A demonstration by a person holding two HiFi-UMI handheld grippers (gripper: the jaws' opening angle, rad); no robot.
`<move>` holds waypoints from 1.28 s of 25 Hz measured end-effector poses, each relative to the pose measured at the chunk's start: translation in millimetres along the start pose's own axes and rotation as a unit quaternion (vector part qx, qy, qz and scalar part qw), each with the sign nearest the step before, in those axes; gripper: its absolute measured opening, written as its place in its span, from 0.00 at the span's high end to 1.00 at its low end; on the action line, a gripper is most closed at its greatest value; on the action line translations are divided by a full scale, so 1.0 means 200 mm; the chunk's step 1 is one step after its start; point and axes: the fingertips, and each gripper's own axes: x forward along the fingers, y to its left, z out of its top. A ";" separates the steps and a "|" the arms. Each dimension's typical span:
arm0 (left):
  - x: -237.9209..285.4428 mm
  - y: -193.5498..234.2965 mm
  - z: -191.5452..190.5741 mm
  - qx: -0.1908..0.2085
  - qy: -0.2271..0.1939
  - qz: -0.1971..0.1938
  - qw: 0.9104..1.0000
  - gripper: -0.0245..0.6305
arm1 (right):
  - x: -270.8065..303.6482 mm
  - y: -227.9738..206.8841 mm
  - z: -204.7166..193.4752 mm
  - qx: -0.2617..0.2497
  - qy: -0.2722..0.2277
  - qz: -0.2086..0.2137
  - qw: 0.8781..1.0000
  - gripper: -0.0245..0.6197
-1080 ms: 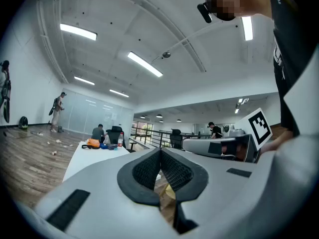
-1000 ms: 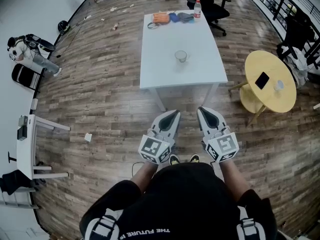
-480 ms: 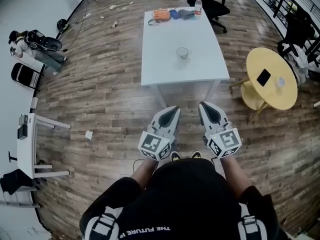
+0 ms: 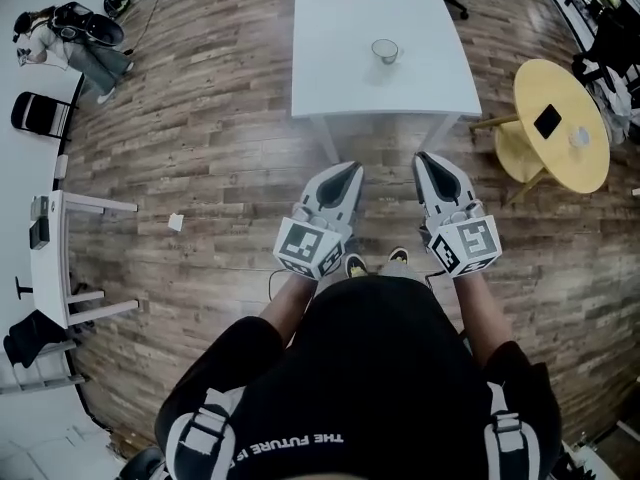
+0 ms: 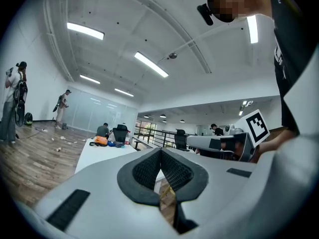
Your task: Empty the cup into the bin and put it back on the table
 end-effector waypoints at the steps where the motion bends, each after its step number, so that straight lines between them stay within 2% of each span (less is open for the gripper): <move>1: 0.01 0.02 -0.01 -0.001 0.003 0.000 1.000 0.93 | 0.02 -0.01 0.00 -0.007 0.003 0.000 1.000 0.94; 5: 0.10 0.10 -0.02 0.000 0.011 -0.005 1.000 0.93 | 0.10 -0.11 -0.01 -0.015 0.007 -0.009 1.000 0.94; 10: 0.35 0.23 -0.06 0.002 0.017 -0.002 1.000 0.93 | 0.29 -0.35 -0.05 -0.012 0.003 -0.014 1.000 0.94; 14: 0.65 0.36 -0.07 0.021 0.019 0.001 1.000 0.93 | 0.50 -0.61 -0.10 -0.006 0.005 -0.008 1.000 0.94; 21: 1.19 0.61 -0.04 0.033 0.040 0.015 0.999 0.93 | 0.89 -1.05 -0.09 -0.007 0.019 0.013 1.000 0.94; 26: 1.48 0.76 -0.15 0.031 0.062 0.036 0.997 0.93 | 1.10 -1.29 -0.20 -0.003 0.050 0.034 0.998 0.94; 29: 1.59 0.87 -0.22 0.022 0.075 0.055 0.995 0.93 | 1.22 -1.33 -0.32 -0.010 0.075 0.055 0.996 0.94; 32: 1.69 0.96 -0.31 0.028 0.089 0.050 0.994 0.93 | 1.31 -1.38 -0.43 -0.013 0.101 0.060 0.993 0.94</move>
